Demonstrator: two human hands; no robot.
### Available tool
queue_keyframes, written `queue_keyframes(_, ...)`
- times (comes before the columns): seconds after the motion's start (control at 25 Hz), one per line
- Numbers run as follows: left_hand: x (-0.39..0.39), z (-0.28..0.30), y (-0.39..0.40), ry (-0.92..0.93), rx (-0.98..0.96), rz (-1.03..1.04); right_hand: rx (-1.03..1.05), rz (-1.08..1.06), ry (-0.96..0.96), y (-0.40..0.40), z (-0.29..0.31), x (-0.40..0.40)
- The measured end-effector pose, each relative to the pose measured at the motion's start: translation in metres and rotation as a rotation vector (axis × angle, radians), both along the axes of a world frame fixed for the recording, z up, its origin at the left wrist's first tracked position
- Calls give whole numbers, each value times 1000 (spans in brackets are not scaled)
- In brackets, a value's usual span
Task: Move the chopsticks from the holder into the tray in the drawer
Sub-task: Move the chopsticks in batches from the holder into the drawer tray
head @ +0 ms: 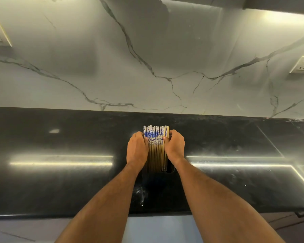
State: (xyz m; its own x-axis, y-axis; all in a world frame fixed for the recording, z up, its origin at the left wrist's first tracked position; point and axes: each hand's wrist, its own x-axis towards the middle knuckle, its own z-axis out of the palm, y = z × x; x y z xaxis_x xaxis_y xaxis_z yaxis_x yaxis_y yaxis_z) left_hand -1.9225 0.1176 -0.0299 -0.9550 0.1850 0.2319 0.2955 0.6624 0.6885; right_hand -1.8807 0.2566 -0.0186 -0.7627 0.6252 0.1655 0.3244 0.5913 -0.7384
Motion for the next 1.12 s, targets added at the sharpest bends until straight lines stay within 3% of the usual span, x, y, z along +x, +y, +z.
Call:
queue_keyframes(0.2, -2, -1, 0, 4, 33, 22, -81, -86, 51, 1, 1, -2)
queue_keyframes(0.76, 3, 5, -2, -22, 47, 51, -140, -78, -52, 1, -2, -9)
queue_keyframes(1.12, 20, 17, -5, 8, 209, 28, -99, -174, 71, -10, 17, 6)
